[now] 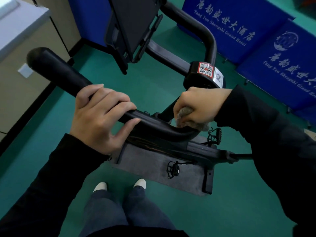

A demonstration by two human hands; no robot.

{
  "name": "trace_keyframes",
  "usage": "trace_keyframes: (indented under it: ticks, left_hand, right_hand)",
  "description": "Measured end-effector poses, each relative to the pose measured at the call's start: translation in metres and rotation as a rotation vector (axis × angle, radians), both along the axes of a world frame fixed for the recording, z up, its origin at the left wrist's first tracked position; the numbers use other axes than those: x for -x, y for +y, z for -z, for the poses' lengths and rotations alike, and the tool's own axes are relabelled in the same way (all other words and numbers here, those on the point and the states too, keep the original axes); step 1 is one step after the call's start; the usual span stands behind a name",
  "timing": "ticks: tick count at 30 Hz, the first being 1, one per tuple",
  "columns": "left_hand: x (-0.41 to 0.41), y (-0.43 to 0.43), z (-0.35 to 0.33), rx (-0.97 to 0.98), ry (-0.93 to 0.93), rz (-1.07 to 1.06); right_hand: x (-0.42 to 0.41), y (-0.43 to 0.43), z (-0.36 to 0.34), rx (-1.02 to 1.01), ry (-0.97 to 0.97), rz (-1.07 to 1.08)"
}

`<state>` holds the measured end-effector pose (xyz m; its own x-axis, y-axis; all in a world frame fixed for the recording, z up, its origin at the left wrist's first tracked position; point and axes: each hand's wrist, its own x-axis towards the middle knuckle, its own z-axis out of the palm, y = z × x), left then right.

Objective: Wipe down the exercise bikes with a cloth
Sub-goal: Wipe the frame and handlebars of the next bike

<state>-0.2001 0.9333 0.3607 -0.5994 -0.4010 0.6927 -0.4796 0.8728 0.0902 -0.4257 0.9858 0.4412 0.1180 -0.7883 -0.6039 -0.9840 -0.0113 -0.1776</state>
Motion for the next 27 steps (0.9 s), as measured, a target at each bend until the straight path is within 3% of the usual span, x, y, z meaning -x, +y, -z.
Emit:
trace_keyframes:
  ticks: [2, 7, 13, 19, 22, 27]
  left_hand:
    - [0.0, 0.001, -0.001, 0.002, -0.008, -0.003]
    - [0.003, 0.009, -0.006, -0.03, -0.004, -0.04]
    - [0.024, 0.035, -0.005, -0.131, -0.047, 0.096]
    - [0.026, 0.038, 0.001, -0.203, -0.029, 0.131]
    - [0.026, 0.037, 0.002, -0.225, -0.01, 0.145]
    - [0.026, 0.037, 0.004, -0.243, 0.003, 0.153]
  right_hand:
    - [0.001, 0.0, -0.001, 0.027, 0.059, -0.015]
    - [-0.008, 0.016, -0.001, 0.11, -0.069, 0.025]
    - [-0.007, 0.051, 0.011, 0.404, -0.082, 0.124]
    - [-0.043, 0.103, 0.063, 1.139, -0.084, 0.657]
    - [-0.052, 0.101, 0.079, 1.319, -0.089, 0.835]
    - [-0.072, 0.101, 0.09, 1.426, -0.194, 1.023]
